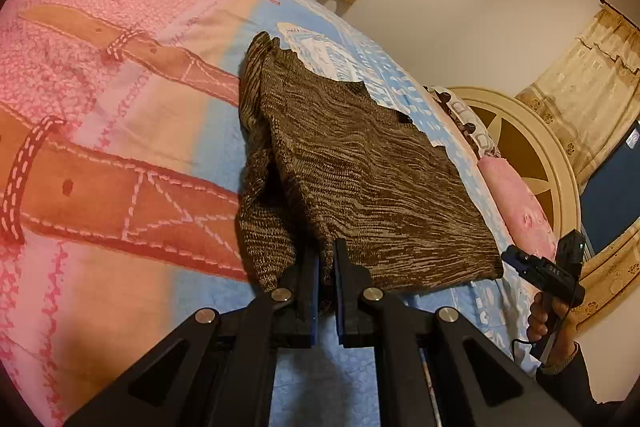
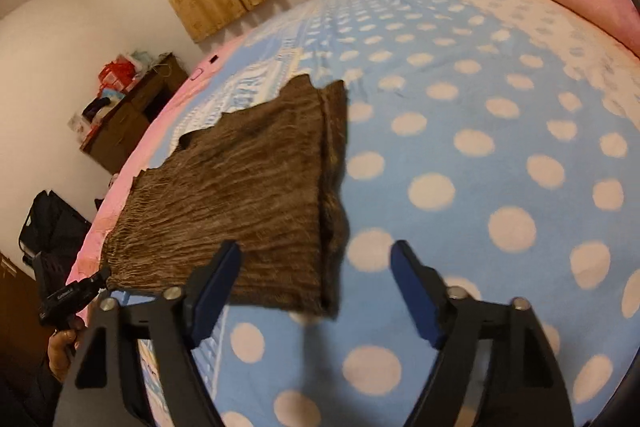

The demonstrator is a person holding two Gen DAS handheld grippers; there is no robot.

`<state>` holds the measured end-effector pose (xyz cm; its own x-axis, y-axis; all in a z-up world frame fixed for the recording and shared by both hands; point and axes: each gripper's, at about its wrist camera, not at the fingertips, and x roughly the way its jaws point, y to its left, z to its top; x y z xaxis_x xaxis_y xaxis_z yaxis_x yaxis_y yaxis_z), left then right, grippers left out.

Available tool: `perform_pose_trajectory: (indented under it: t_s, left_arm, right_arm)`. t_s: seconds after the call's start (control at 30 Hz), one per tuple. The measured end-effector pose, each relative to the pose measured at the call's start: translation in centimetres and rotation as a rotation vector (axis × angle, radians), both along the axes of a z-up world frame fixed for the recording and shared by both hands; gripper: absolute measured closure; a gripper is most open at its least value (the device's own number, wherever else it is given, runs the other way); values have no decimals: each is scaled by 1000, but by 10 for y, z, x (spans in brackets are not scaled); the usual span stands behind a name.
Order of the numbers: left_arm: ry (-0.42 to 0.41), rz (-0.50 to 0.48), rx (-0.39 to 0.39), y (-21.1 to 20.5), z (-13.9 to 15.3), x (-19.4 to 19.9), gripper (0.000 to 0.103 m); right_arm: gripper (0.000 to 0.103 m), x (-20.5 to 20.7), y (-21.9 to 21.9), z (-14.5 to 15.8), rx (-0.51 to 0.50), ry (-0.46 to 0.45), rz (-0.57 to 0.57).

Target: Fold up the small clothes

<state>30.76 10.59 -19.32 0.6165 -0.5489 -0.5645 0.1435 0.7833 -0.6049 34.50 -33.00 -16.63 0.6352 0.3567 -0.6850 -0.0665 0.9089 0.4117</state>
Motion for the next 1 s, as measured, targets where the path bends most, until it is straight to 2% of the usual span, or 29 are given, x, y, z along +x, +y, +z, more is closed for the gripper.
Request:
perform_pose_trajectory:
  t_s: [0.13,0.27,0.43,0.53,0.63,0.73,0.77,0.8,0.83,0.87,0.9,1.0]
  left_arm:
    - [5,-2,-11,2,-1,-1,97]
    - [-8,-4,-22,4,1,-5,97]
    - [-36,-22,-71,11,6,-8,97]
    - [-14,-12,-130,20,-2,-5,97]
    - [6,-13,-165,24,-5,-3,97]
    - [4,-25,-162,24,-4,-4,97]
    - [6,-26,-160,24,-4,-4,97]
    - [9,-27,-161,23,-4,-3,97]
    - [12,-28,-161,24,-3,-3,97]
    - [13,-27,-160,24,-3,-3,97]
    - [15,-25,-163,25,-4,-2,97]
    - [20,-20,-160,25,-5,0,97]
  right_arm:
    - [64,13,11,1,-21,4,33]
    - [92,22,22,-11,-54,60,74]
    - [95,2,24,-2,-60,32,105]
    - [95,-9,21,8,-67,13,101]
    - [94,-7,14,1,-62,28,93]
    - [83,1,4,-15,22,55,89]
    - [66,2,1,-19,56,68,84]
    - [62,1,2,-20,78,65,88]
    - [64,-1,5,-19,73,54,104]
    - [81,-4,13,-19,21,49,125]
    - [92,-6,19,-18,-24,58,135]
    - [94,-14,26,-18,-78,74,152]
